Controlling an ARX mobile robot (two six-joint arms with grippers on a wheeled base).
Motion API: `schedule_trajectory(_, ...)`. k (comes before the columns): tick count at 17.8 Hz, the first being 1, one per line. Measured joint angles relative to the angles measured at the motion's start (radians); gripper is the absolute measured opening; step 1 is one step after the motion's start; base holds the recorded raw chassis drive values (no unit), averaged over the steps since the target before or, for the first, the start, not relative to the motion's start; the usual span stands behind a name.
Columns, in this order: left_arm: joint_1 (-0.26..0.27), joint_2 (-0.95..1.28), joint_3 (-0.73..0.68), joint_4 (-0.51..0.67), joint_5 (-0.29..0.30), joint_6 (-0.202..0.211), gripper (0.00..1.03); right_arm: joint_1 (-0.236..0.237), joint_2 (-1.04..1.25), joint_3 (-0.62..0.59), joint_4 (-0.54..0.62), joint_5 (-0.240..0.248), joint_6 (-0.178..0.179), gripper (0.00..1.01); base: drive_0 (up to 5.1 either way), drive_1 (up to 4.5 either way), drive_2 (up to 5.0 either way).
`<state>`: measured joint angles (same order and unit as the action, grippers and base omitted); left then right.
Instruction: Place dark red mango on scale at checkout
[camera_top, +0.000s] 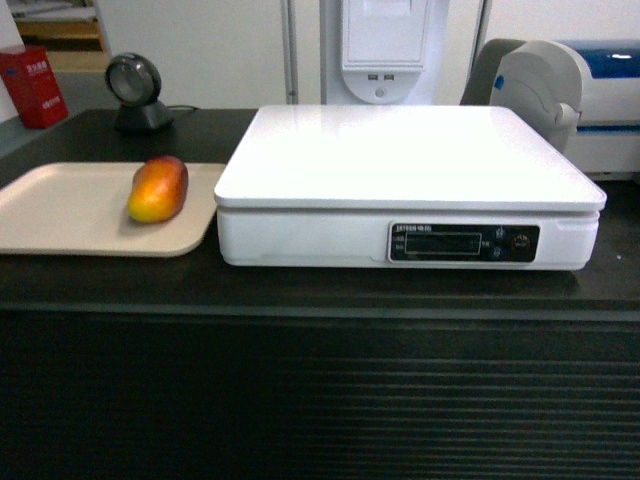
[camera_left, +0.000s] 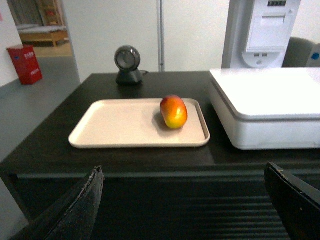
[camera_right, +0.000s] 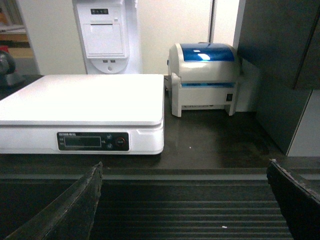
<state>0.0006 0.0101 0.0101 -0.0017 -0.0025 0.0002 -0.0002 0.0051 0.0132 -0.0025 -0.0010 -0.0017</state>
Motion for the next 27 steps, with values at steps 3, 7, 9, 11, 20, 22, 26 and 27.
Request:
schedule_trajectory(3, 0.0, 0.0, 0.0, 0.001, 0.002, 0.0, 0.98, 0.0, 0.0, 0.0, 0.001, 0.001, 0.002, 0.98, 0.0, 0.0, 0.0)
schedule_trajectory(7, 0.0, 0.0, 0.0, -0.002, 0.002, 0.0, 0.98, 0.0, 0.0, 0.0, -0.001, 0.001, 0.001, 0.98, 0.0, 0.0, 0.0)
schedule_trajectory(9, 0.0, 0.0, 0.0, -0.002, 0.002, 0.0, 0.98, 0.0, 0.0, 0.0, -0.001, 0.001, 0.001, 0.98, 0.0, 0.0, 0.0)
schedule_trajectory(11, 0.0, 0.0, 0.0, -0.002, 0.002, 0.0, 0.98, 0.0, 0.0, 0.0, -0.001, 0.001, 0.001, 0.98, 0.0, 0.0, 0.0)
schedule_trajectory(20, 0.0, 0.0, 0.0, -0.002, 0.002, 0.0, 0.98, 0.0, 0.0, 0.0, -0.001, 0.001, 0.001, 0.98, 0.0, 0.0, 0.0)
schedule_trajectory(22, 0.0, 0.0, 0.0, -0.002, 0.002, 0.0, 0.98, 0.0, 0.0, 0.0, -0.001, 0.001, 0.001, 0.98, 0.0, 0.0, 0.0)
schedule_trajectory(26, 0.0, 0.0, 0.0, -0.002, 0.002, 0.0, 0.98, 0.0, 0.0, 0.0, -0.001, 0.001, 0.001, 0.98, 0.0, 0.0, 0.0)
schedule_trajectory(27, 0.0, 0.0, 0.0, -0.002, 0.002, 0.0, 0.98, 0.0, 0.0, 0.0, -0.001, 0.001, 0.001, 0.98, 0.0, 0.0, 0.0)
